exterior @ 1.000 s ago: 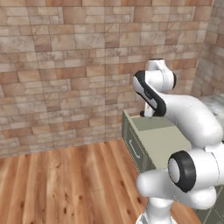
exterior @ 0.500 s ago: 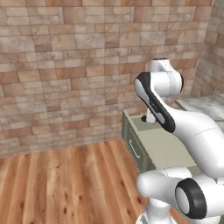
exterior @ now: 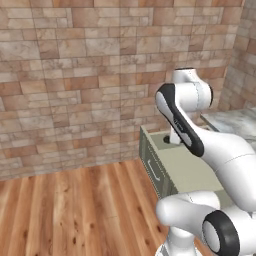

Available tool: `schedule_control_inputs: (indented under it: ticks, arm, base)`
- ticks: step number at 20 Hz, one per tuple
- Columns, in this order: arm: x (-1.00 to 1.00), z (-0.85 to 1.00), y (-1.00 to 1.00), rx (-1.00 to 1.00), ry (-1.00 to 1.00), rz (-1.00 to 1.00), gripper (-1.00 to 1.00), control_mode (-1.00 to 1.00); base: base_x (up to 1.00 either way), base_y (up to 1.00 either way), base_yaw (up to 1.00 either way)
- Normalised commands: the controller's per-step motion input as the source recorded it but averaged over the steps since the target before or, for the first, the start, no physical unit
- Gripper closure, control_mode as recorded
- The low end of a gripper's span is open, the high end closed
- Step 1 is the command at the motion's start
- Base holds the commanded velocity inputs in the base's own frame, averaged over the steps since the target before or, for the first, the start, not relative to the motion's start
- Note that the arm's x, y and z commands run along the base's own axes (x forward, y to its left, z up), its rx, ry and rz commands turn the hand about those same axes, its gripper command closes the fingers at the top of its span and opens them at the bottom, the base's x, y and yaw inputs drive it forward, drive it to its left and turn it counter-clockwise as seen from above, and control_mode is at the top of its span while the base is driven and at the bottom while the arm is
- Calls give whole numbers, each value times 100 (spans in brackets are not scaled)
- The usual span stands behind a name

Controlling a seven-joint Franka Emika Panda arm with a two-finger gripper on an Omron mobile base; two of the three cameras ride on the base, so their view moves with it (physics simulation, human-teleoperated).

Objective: Pick up the knife from the drawer and place it on the cutting board. Then place the meat from the plate to the cutting board.

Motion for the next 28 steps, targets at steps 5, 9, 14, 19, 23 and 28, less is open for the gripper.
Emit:
schedule_control_inputs:
  ticks: [5, 9, 14, 19, 23, 28]
  arm:
    - [-33, 0, 8, 0, 6, 0, 100, -100]
    - [0, 0, 0, 0, 0, 0, 100, 100]
    - [0, 0, 0, 0, 0, 0, 100, 100]
    - [0, 0, 0, 0, 0, 0, 100, 100]
    - [0, 0, 0, 0, 0, 0, 100, 100]
    - [0, 0, 0, 0, 0, 0, 100, 100]
  base:
    - [0, 0, 0]
    - [-45, 17, -1]
    - [-47, 52, -33]
    - [-36, 30, -75]
    - [-30, 0, -97]
    - [-26, -6, -88]
